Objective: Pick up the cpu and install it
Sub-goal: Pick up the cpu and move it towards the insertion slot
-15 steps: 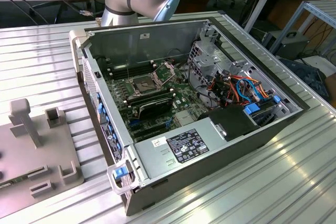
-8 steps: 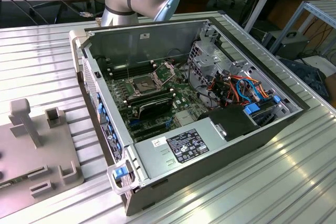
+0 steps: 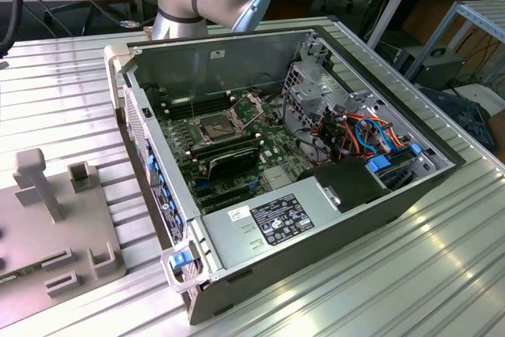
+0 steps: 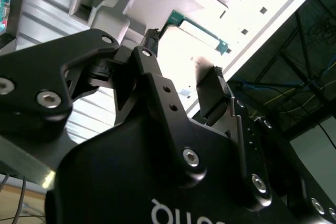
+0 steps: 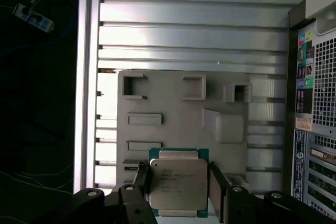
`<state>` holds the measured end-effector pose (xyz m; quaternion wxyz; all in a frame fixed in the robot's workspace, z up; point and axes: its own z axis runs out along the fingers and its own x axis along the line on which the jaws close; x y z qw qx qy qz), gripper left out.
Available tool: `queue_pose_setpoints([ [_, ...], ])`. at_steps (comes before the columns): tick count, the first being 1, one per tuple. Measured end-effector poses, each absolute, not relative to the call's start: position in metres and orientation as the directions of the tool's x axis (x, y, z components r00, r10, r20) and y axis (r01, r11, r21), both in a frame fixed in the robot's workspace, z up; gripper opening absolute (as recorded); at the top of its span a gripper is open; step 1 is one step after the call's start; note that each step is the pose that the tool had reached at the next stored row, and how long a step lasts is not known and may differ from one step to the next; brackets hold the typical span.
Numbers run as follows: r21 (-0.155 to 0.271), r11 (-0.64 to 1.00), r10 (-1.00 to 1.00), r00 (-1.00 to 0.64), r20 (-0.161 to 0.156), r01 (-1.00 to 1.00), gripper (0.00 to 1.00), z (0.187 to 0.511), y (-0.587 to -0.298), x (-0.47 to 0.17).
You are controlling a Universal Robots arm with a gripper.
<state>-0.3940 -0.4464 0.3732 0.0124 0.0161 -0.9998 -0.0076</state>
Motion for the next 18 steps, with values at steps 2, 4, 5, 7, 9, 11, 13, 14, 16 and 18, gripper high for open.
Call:
queue_pose_setpoints([
  [2,0.016,0.999,-0.032,-0.999,0.025,-0.032,0.55,0.373,-0.446,-0.392],
  [4,0.016,0.999,-0.032,-0.999,0.025,-0.032,0.55,0.373,-0.446,-0.390],
  [5,0.016,0.999,-0.032,-0.999,0.025,-0.032,0.55,0.373,-0.446,-0.389],
  [7,0.016,0.999,-0.032,-0.999,0.025,-0.032,0.55,0.373,-0.446,-0.387],
  [9,0.016,0.999,-0.032,-0.999,0.025,-0.032,0.55,0.373,-0.446,-0.382],
  [11,0.016,0.999,-0.032,-0.999,0.025,-0.032,0.55,0.373,-0.446,-0.379],
  [13,0.016,0.999,-0.032,-0.999,0.025,-0.032,0.55,0.373,-0.446,-0.375],
  [14,0.016,0.999,-0.032,-0.999,0.025,-0.032,0.55,0.373,-0.446,-0.370],
  [16,0.016,0.999,-0.032,-0.999,0.025,-0.032,0.55,0.373,-0.446,-0.366],
  [18,0.016,0.999,-0.032,-0.999,0.025,-0.032,0.55,0.373,-0.446,-0.361],
])
